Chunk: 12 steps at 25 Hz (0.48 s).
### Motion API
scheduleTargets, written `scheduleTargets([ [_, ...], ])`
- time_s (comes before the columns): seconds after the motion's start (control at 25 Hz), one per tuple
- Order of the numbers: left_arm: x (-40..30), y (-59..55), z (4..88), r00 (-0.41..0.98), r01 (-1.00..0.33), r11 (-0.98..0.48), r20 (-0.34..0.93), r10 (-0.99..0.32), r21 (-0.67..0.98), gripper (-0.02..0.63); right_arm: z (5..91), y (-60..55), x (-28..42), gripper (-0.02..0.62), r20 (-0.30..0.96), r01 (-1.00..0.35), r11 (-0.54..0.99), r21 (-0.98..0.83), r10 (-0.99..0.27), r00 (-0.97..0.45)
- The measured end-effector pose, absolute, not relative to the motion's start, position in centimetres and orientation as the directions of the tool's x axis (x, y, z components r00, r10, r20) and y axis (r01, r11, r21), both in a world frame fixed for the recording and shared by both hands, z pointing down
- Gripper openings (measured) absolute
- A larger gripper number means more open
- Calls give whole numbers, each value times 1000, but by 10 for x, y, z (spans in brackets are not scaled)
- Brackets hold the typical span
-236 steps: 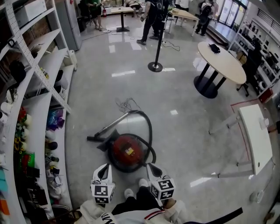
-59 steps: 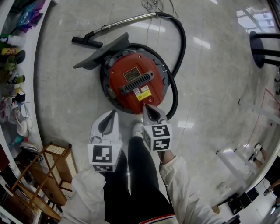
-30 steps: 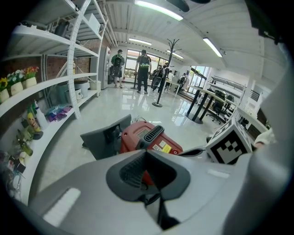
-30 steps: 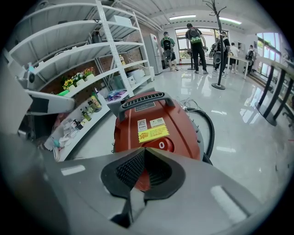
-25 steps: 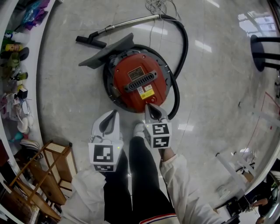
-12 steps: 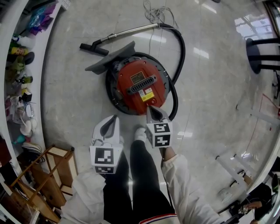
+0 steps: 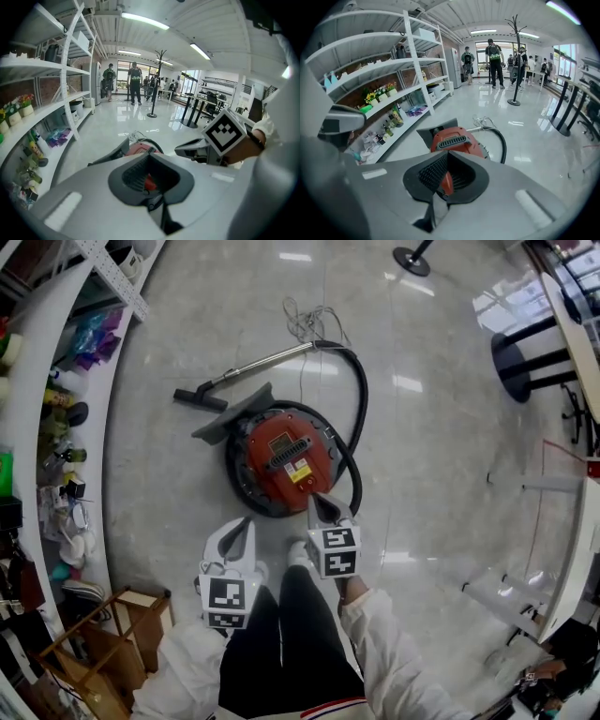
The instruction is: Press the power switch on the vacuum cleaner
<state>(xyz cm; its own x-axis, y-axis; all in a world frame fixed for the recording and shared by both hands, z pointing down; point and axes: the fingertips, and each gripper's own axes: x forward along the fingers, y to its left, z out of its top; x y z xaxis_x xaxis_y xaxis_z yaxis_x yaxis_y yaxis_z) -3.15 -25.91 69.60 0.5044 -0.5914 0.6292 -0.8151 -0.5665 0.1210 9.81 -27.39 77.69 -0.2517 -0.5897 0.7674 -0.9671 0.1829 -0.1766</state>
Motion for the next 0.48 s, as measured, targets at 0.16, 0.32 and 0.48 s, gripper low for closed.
scheduleTargets([
  [0.16, -33, -249, 673, 518, -803, -587, 612, -597, 107, 0, 743, -266, 99, 1, 743, -972, 166, -169, -627, -236],
  [0.32, -32, -240, 650, 531, -791, -604, 599, -600, 97, 0, 718, -255, 103, 2, 726, -976, 144, -162, -652, -217],
  [0.48, -38, -227, 635, 537, -782, -617, 597, -595, 88, 0, 700, -237, 104, 2, 723, -979, 114, -167, -661, -200],
])
